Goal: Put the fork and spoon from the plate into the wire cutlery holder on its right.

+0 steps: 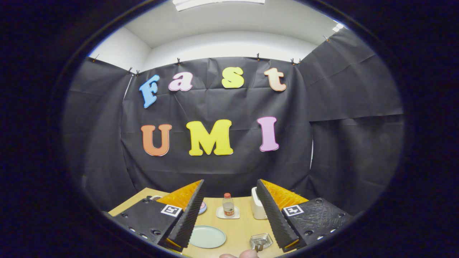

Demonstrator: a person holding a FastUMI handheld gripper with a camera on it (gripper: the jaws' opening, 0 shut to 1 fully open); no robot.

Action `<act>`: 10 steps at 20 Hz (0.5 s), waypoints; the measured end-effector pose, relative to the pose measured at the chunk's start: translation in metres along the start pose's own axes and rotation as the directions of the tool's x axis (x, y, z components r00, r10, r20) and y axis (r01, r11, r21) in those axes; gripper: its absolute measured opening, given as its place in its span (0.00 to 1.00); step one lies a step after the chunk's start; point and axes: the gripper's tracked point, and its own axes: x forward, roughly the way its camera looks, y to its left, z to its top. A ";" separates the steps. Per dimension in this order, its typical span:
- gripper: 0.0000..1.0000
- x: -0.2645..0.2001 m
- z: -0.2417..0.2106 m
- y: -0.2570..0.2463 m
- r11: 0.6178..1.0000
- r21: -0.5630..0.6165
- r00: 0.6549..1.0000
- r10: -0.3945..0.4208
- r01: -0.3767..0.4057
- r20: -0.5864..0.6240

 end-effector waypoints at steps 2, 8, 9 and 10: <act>0.87 0.001 0.000 0.000 1.000 -0.001 1.000 -0.005 0.005 0.001; 0.87 0.000 0.004 -0.001 1.000 -0.025 1.000 -0.011 0.012 0.024; 0.87 0.000 0.005 -0.001 1.000 -0.025 0.999 -0.015 0.016 0.028; 0.87 0.000 0.005 -0.001 1.000 -0.024 0.999 -0.016 0.017 0.030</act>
